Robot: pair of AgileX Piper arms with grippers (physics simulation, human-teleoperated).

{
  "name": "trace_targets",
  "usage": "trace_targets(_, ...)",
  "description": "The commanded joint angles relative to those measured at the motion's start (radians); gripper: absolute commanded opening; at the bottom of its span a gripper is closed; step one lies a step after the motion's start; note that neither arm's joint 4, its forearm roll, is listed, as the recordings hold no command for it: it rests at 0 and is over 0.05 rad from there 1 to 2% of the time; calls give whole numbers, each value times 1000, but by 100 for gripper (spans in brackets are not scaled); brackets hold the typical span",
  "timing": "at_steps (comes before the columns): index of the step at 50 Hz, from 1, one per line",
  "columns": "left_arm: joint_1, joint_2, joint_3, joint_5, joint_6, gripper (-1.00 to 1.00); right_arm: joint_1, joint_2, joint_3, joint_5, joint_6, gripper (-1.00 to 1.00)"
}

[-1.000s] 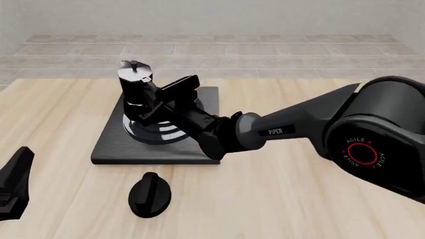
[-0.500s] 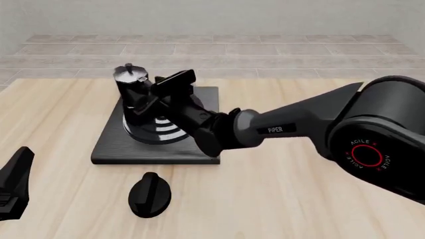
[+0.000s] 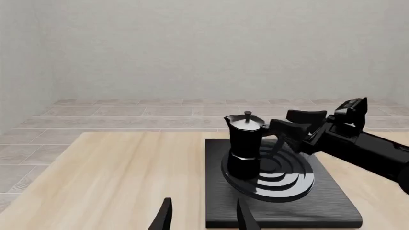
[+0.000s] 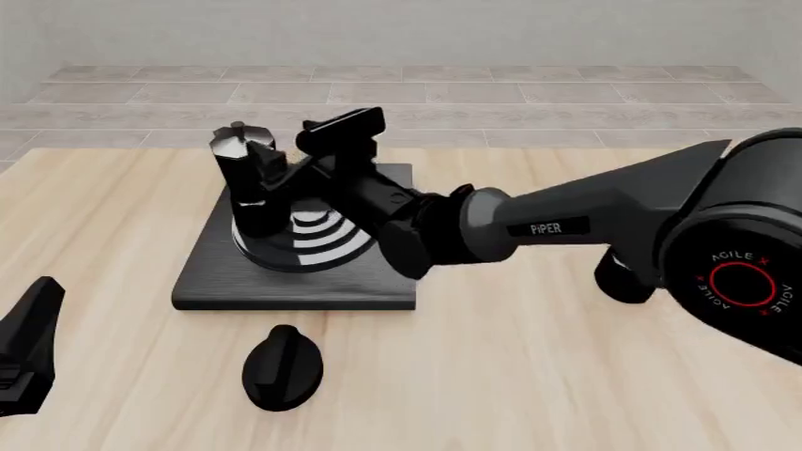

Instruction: Put both moka pots on the stove.

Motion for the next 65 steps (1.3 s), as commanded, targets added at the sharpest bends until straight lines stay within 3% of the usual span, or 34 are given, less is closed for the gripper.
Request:
trace_targets(1, 0, 0, 0, 0, 0, 100, -13, -68, 47, -14, 5, 100)
trace_targets(18, 0, 0, 0, 0, 0, 100, -51, -186, 170, -69, -16, 100)
trace_targets(20, 0, 0, 0, 0, 0, 100, -47, -209, 224, -123, -94, 100)
trace_targets(21, 0, 0, 0, 0, 0, 100, -87, -198, 203, -98, -36, 100)
trace_targets(25, 0, 0, 0, 0, 0, 100, -108, -256, 268, -134, -57, 100)
trace_targets(27, 0, 0, 0, 0, 0, 100, -121, -298, 314, -172, -94, 100)
trace_targets(29, 0, 0, 0, 0, 0, 100, -138, -322, 322, -160, -78, 100)
trace_targets(31, 0, 0, 0, 0, 0, 100, -141, -369, 368, -192, -120, 100)
trace_targets(33, 0, 0, 0, 0, 0, 100, -158, -404, 384, -178, -89, 100)
trace_targets(42, 0, 0, 0, 0, 0, 100, -190, -530, 498, -205, -97, 100)
trace_targets(65, 0, 0, 0, 0, 0, 100, -203, -735, 688, -147, -74, 100)
